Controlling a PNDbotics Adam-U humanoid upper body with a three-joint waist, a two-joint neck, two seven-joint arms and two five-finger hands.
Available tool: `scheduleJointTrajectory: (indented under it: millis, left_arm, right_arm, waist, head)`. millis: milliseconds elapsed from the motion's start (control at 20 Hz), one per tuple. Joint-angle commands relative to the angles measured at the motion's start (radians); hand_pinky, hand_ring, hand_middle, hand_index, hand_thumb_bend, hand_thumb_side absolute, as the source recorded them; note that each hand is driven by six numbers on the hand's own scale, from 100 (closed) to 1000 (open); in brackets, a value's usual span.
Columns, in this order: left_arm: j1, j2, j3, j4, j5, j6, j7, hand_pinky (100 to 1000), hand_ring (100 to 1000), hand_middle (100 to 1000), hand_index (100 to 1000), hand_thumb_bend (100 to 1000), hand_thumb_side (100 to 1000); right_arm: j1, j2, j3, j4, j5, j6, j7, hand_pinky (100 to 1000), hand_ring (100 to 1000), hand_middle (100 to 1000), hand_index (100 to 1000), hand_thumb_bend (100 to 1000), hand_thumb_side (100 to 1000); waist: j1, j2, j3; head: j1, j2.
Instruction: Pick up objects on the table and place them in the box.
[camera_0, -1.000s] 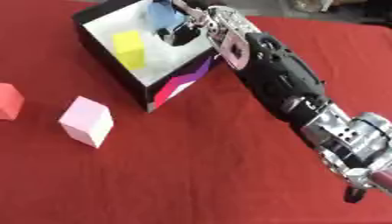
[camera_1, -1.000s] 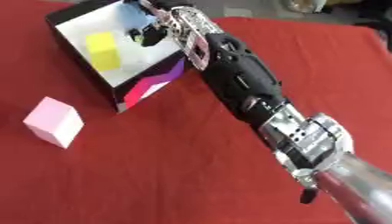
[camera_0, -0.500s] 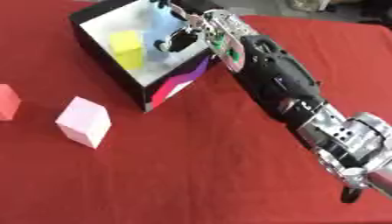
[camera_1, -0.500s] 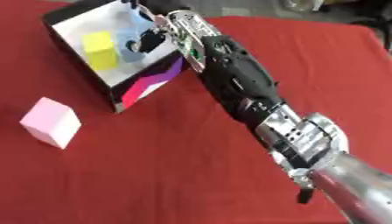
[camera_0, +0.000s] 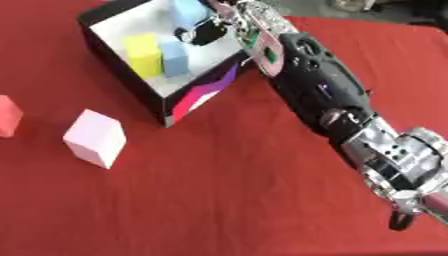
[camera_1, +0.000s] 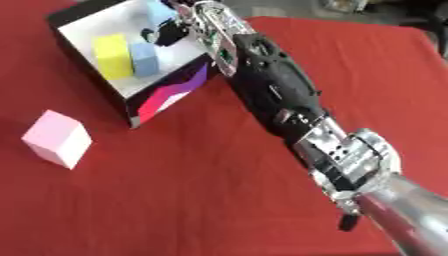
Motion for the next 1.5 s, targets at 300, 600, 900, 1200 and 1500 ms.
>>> scheduleJointTrajectory:
  millis: [300,600,900,1200,1500]
  left_arm:
    - [0.018,0.045,0.015,0.000,-0.014,-0.007,0.002,857,732,792,765,238,717]
    - [0.033,0.056,0.022,0.009,-0.026,-0.008,0.000,858,732,792,765,236,716]
    - [0.044,0.066,0.026,0.016,-0.035,-0.009,-0.002,858,732,792,765,235,723]
    - [0.046,0.068,0.028,0.022,-0.037,-0.008,-0.005,858,732,792,765,237,728]
    - [0.047,0.070,0.029,0.023,-0.038,-0.005,-0.005,858,732,791,764,236,730]
  right_arm:
    - [0.034,-0.182,0.019,-0.264,-0.197,0.080,0.113,954,880,806,945,337,100]
    - [0.112,-0.304,0.002,-0.354,-0.296,0.105,0.210,958,886,809,934,282,100]
    - [0.197,-0.402,0.001,-0.416,-0.383,0.081,0.278,958,894,815,935,303,137]
    - [0.244,-0.464,-0.010,-0.441,-0.477,-0.034,0.426,970,901,819,943,297,162]
    - [0.245,-0.491,-0.034,-0.404,-0.533,-0.138,0.545,980,913,827,943,323,120]
  waist:
    - [0.003,-0.038,-0.031]
    - [0.001,-0.042,-0.050]
    - [-0.002,-0.044,-0.062]
    - [-0.002,-0.042,-0.064]
    - [-0.006,-0.041,-0.064]
  head:
    - [0.029,0.019]
    - [0.044,0.025]
    - [0.053,0.025]
    - [0.058,0.013]
    - [0.056,0.002]
